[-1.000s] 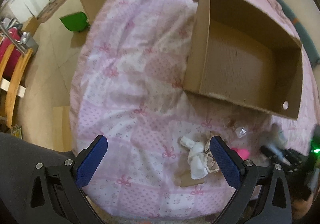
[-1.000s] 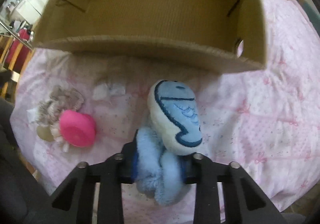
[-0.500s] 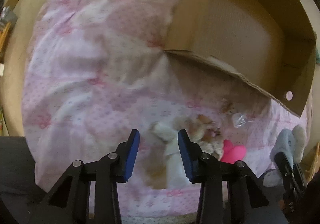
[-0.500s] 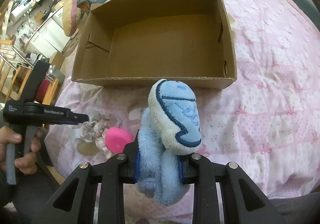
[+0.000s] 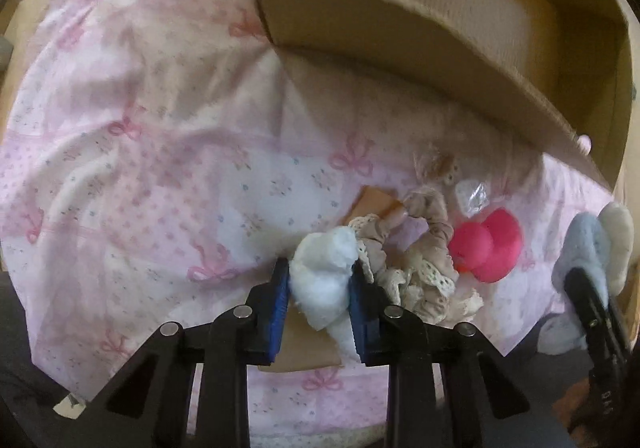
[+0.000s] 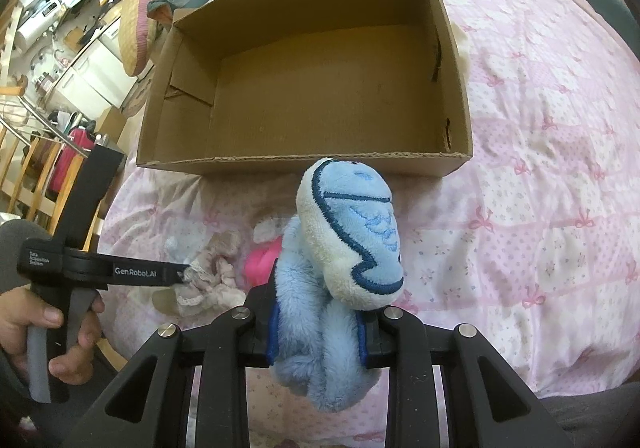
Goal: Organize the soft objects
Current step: 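Grasp the white cloth with the left tool while the right tool holds the plush, then carry both items over the box and open both tools to drop them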
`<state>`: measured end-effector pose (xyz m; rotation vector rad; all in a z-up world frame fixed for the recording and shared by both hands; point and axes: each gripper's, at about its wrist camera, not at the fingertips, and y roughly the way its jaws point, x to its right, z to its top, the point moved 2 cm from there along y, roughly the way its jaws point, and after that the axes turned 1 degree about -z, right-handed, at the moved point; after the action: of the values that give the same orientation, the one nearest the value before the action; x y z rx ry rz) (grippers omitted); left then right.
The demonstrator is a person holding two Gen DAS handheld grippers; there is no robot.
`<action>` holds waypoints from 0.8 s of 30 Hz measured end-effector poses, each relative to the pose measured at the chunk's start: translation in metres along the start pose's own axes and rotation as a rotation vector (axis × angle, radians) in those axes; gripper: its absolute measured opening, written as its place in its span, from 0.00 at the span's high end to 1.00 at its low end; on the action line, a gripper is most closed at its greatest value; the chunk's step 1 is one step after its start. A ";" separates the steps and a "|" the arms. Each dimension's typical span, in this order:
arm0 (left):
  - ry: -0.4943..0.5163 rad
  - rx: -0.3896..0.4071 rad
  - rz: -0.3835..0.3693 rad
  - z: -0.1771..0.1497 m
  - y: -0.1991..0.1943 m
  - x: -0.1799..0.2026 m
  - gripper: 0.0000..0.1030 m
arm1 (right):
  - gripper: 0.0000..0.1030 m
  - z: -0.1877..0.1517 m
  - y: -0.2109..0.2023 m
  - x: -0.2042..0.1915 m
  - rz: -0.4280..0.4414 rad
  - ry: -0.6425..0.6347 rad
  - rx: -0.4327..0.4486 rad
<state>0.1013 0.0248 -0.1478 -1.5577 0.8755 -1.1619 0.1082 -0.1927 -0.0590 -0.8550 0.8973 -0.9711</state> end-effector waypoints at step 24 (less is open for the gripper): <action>0.208 0.550 0.251 0.009 -0.181 0.020 0.77 | 0.71 0.046 -0.061 -0.003 0.096 0.003 0.164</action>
<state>0.1150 0.0577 0.0306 -0.8692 0.7729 -1.2605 0.1304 -0.2010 0.0135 -0.6657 0.8416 -0.9482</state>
